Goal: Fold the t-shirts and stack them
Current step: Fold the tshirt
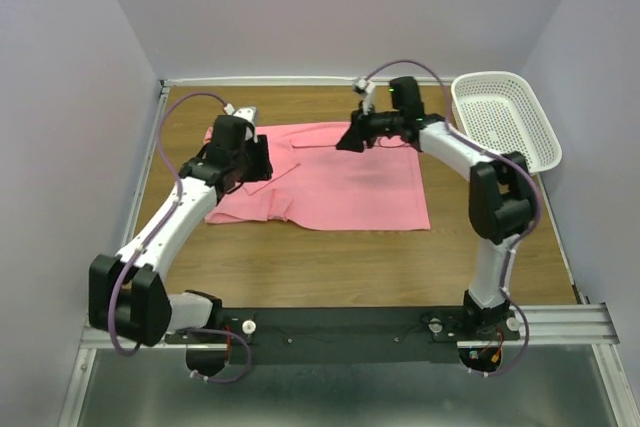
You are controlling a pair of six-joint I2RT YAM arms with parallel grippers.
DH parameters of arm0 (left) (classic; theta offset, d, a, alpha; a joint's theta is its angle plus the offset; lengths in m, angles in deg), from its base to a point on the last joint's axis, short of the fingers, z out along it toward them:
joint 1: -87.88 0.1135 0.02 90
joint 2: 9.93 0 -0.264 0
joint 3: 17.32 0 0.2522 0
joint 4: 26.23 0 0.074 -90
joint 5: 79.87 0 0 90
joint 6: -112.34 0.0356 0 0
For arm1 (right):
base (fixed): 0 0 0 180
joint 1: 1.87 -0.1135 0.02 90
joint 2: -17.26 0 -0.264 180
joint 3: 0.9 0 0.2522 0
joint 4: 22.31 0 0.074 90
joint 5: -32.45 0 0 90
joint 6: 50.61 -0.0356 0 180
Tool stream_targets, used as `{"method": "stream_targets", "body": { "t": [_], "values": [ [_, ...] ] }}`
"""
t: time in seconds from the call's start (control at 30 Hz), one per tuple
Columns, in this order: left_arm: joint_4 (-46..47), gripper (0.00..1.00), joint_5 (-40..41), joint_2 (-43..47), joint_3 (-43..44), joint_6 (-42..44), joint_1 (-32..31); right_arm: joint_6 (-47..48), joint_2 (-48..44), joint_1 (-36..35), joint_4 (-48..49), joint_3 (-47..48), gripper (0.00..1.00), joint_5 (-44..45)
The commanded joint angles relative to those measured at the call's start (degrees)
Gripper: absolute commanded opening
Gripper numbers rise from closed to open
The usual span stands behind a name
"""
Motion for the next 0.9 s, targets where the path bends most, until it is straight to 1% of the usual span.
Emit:
{"method": "stream_targets", "body": {
  "t": [0.0, 0.03, 0.1, 0.2, 0.3, 0.43, 0.67, 0.87],
  "values": [
    [-12.79, 0.57, 15.57, -7.19, -1.35, -1.36, -3.14, 6.36, -8.39, 4.55, -3.87, -7.98, 0.49, -4.51],
    [-13.67, 0.51, 16.37, -8.24, -0.92, -2.24, -4.02, 6.62, -10.23, 5.51, -4.13, -9.92, 0.49, -5.2],
    [-14.29, 0.5, 17.33, -8.86, -0.39, -3.47, -5.34, 6.8, -11.55, 6.4, -4.83, -11.07, 0.49, -5.91],
    [-16.22, 0.5, 17.17, -11.32, -0.03, -4.44, -7.1, 7.06, -13.67, 7.19, -5.63, -12.22, 0.49, -6.97],
    [-15.71, 0.5, 15.5, -13.34, -2.05, -5.15, -8.59, 6.89, -14.55, 8.33, -5.63, -12.57, 0.49, -8.2],
    [-14.82, 0.5, 15.93, -15.63, -3.29, -6.2, -10.88, 5.93, -13.15, 9.3, -5.71, -12.22, 0.5, -9.25],
    [-16.22, 0.5, 20.58, -20.28, -0.31, -6.29, -11.85, 5.05, -12.0, 10.09, -5.71, -12.13, 0.5, -10.22],
    [-17.46, 0.5, 21.56, -23.71, 1.46, -5.59, -12.81, 4.69, -12.0, 10.89, -5.71, -11.87, 0.5, -10.57]
  ]
}}
